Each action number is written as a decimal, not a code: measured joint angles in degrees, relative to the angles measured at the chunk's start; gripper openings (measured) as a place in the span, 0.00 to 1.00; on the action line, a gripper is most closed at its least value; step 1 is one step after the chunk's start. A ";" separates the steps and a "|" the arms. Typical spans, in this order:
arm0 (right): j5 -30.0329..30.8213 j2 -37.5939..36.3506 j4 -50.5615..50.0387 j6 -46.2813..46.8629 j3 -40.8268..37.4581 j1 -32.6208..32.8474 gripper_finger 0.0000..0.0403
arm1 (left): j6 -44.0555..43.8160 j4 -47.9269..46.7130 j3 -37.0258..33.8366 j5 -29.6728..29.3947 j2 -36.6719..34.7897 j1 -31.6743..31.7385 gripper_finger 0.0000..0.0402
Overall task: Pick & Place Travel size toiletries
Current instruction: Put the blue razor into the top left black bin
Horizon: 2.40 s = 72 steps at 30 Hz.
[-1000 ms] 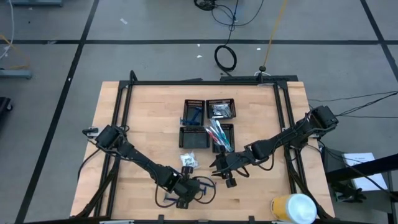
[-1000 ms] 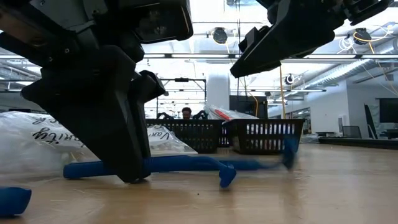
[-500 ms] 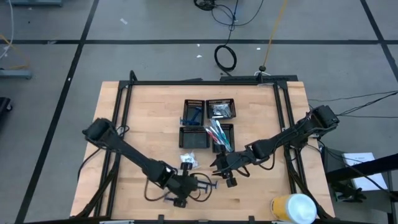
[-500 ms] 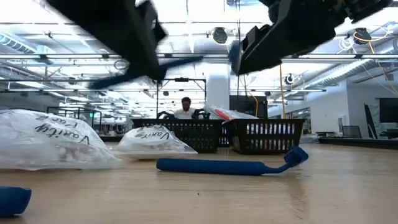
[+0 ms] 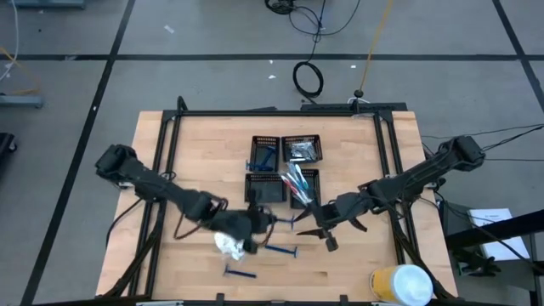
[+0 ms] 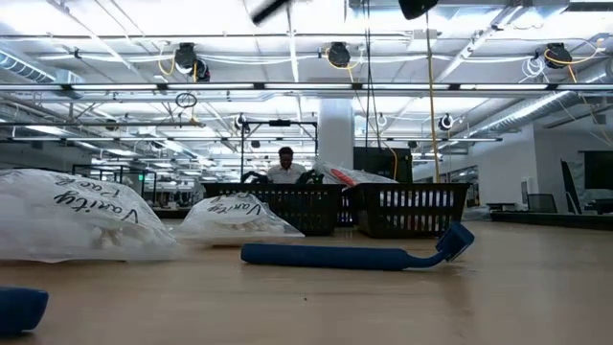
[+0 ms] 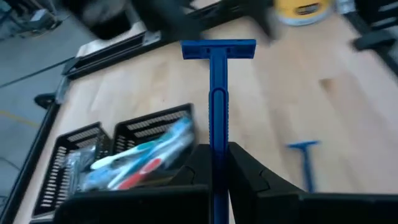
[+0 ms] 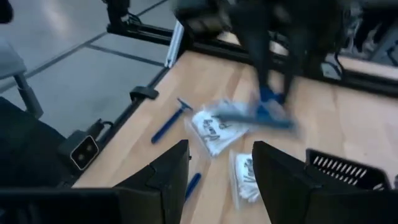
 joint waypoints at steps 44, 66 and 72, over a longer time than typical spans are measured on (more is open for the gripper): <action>11.58 -22.87 17.00 2.85 -27.96 -2.79 0.41 | -26.72 42.11 -33.32 16.80 -5.11 39.59 0.14; 11.54 -12.70 18.90 6.43 -26.07 -2.23 0.41 | -20.20 43.68 -33.30 21.96 -5.19 37.89 0.67; 11.52 1.86 6.28 11.50 -12.67 1.77 0.41 | -14.65 44.49 -32.92 27.36 -5.22 33.39 0.65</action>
